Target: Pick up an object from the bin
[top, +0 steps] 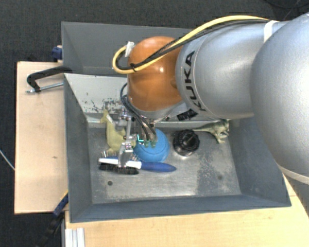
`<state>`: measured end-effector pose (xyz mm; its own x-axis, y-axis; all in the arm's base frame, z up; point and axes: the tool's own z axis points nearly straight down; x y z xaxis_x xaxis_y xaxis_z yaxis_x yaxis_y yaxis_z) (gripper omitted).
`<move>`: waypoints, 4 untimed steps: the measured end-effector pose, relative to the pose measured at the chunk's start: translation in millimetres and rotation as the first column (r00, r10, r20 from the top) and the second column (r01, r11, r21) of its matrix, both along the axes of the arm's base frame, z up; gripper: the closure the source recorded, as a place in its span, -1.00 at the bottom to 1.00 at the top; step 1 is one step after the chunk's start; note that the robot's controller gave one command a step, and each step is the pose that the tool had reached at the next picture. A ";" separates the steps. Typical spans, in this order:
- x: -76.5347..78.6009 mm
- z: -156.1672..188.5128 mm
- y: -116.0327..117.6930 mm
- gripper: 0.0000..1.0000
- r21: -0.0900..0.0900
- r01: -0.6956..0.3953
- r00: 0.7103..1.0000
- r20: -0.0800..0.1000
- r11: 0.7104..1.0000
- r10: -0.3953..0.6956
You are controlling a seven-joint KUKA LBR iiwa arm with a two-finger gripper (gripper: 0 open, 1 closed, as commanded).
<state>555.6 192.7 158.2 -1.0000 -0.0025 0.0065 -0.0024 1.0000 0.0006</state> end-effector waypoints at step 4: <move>-27.1 -81.0 -6.0 -1.00 0.015 0.097 0.995 0.024 0.995 -0.097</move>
Offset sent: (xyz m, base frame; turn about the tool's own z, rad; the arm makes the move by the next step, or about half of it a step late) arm -0.0359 0.0047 -0.0882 0.0745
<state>528.5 186.7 77.2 -0.9954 0.0947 -0.0173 0.0945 0.9954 0.0157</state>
